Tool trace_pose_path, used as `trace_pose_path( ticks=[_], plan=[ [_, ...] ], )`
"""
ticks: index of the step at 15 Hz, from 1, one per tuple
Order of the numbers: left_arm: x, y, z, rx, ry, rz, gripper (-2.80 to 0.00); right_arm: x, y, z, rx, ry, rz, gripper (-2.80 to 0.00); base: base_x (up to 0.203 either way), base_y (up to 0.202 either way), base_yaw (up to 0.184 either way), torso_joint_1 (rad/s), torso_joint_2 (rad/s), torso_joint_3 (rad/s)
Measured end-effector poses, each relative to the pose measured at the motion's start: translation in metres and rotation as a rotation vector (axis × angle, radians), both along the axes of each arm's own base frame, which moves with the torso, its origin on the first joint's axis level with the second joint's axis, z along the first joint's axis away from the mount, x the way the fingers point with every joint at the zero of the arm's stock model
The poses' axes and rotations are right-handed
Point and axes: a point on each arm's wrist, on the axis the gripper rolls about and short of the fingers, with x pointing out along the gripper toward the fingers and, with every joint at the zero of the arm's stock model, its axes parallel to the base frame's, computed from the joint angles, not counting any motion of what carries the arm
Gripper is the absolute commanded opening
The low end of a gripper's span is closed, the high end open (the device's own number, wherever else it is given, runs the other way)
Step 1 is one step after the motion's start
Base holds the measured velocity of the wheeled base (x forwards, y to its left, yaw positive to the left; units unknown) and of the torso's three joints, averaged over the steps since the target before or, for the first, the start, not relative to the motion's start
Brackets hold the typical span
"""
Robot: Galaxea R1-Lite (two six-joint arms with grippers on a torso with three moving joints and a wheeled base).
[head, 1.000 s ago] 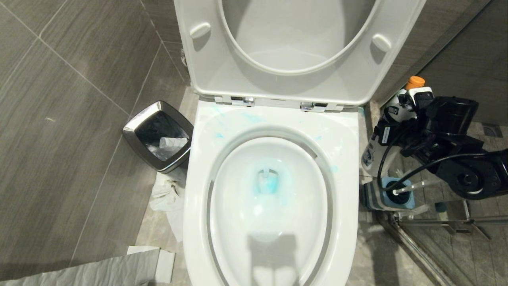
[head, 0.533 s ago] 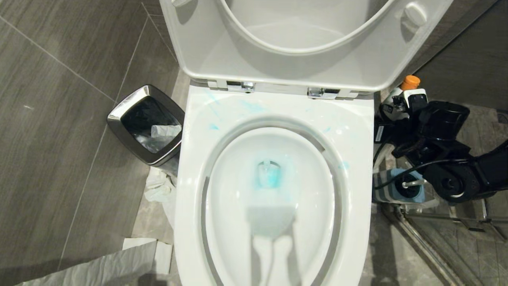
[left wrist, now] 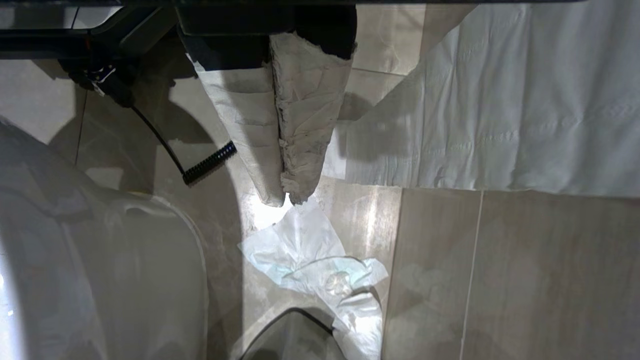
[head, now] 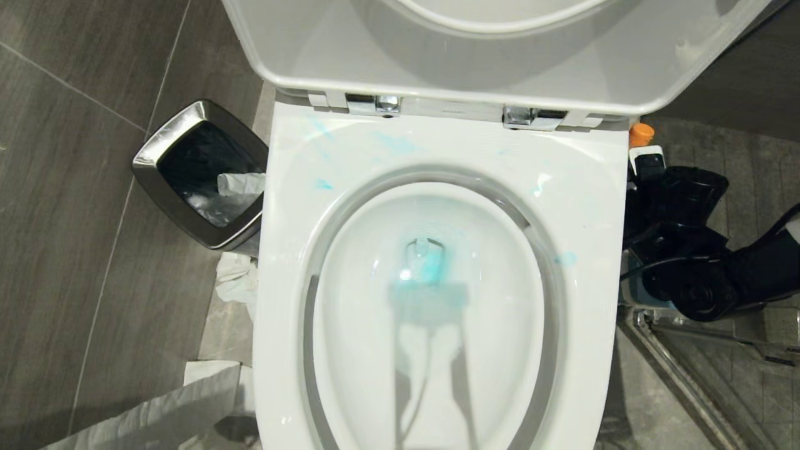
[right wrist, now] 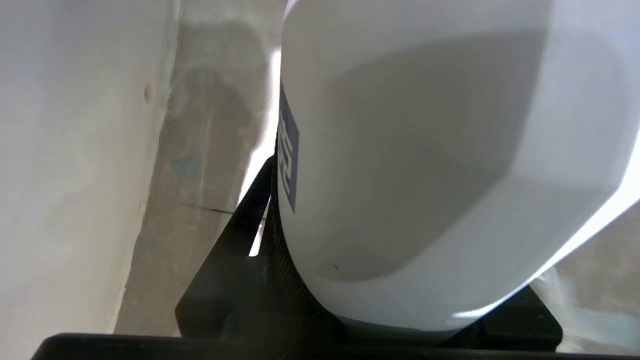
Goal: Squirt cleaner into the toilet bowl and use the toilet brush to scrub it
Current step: Place the cleaning agent on the floor
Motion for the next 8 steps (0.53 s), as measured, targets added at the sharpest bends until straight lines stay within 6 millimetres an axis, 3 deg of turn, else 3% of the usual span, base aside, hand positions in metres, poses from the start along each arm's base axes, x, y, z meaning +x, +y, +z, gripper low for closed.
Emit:
trace_pose_path(
  ticks=[3, 8],
  plan=[
    [0.0, 0.0, -0.0001, 0.0, 0.001, 0.001, -2.8, 0.0, 0.0009, 0.0058, -0.005, -0.061, 0.023, -2.8, 0.0, 0.0, 0.0, 0.004, 0.0, -0.135],
    [0.0, 0.0, -0.0001, -0.002, 0.001, 0.0, -2.8, 0.0023, 0.001, 0.0054, -0.058, -0.11, 0.019, -2.8, 0.0, 0.0, 0.0, 0.0, 0.0, -0.009]
  ],
)
